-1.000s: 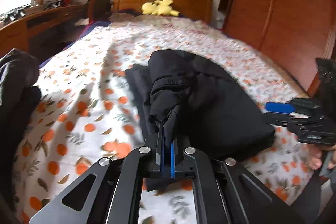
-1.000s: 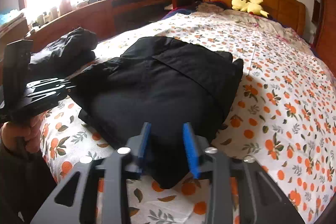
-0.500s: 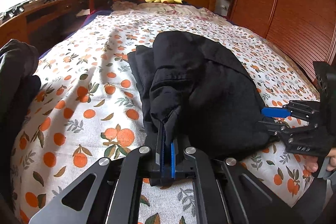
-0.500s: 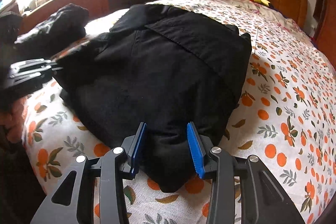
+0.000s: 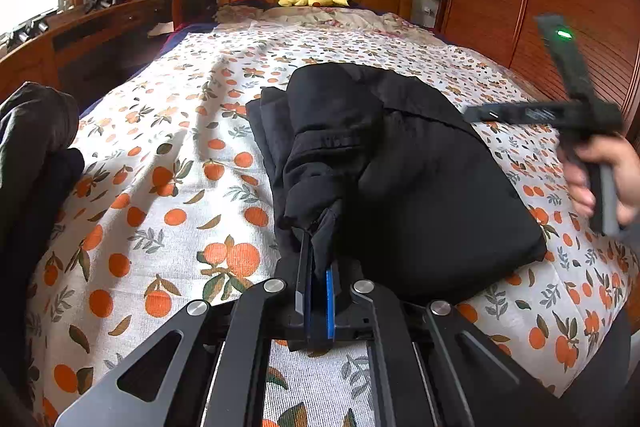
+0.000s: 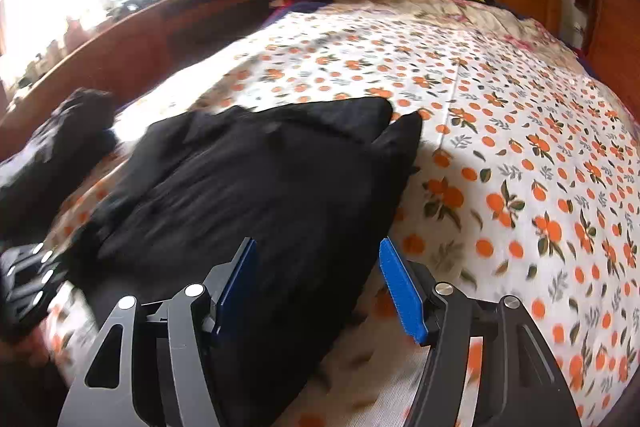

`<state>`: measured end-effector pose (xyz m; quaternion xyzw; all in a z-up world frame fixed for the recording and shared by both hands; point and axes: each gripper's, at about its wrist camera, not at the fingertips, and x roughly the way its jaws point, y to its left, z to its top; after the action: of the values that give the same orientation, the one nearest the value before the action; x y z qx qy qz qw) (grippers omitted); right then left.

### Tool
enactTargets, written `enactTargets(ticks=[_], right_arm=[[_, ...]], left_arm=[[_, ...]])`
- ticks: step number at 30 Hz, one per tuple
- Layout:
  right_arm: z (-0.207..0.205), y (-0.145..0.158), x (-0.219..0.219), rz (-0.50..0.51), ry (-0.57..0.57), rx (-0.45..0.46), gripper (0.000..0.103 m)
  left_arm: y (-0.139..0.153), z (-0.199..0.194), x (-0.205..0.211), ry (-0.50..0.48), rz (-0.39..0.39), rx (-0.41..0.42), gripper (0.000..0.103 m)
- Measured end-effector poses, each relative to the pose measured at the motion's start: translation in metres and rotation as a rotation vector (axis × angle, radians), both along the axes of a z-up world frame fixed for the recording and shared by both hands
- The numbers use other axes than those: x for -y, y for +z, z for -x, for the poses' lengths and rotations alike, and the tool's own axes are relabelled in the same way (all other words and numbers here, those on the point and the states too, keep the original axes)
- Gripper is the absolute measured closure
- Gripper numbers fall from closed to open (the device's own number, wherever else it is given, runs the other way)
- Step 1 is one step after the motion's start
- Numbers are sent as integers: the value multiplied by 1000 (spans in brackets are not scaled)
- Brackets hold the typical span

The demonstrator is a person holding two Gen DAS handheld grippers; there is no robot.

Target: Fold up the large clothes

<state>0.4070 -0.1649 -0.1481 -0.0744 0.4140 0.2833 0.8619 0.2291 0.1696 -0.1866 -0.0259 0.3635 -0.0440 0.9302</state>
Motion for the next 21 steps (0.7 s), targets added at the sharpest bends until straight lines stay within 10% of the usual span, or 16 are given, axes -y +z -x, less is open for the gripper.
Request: enactTargets(ticks=[16,21], right_arm=[[-111,-71,3,-207,-102,-299,22],[-107,-72,0,-255,-81,-336,47]], left_arm=[[-2,-1,-3,-21,0,-4,97],[-2,-2,-3,-20,-2,-3,97]])
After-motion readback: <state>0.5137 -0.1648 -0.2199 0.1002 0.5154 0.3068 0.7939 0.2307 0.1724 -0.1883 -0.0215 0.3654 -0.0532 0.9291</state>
